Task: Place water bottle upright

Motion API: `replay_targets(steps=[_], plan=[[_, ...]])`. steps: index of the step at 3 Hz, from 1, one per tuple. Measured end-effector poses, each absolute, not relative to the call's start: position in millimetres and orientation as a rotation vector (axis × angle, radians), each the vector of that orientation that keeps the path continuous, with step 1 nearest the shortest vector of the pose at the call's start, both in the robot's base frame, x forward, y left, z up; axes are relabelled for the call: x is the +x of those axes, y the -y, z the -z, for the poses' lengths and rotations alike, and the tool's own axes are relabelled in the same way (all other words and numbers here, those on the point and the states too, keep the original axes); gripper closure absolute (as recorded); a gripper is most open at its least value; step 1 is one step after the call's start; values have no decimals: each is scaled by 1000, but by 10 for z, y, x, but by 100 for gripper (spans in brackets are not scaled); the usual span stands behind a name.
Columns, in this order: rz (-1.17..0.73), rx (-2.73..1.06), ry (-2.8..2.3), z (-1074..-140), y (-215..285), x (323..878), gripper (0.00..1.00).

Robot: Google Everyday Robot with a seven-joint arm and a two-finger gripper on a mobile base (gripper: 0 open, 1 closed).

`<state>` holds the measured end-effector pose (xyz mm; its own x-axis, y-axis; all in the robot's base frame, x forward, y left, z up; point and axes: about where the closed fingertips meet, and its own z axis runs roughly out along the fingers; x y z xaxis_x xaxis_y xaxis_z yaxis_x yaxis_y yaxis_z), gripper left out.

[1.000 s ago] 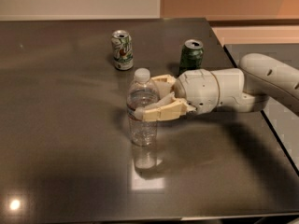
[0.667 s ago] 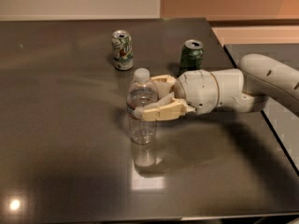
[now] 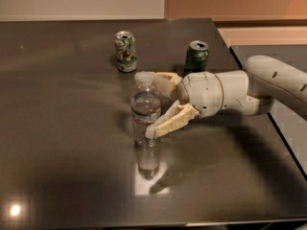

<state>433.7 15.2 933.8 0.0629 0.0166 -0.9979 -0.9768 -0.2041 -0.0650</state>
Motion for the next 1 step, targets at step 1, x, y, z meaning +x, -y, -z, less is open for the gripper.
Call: replay_targets(steps=[1], plan=[[-1314,-1381,-1049,-9339,-152,4337,0]])
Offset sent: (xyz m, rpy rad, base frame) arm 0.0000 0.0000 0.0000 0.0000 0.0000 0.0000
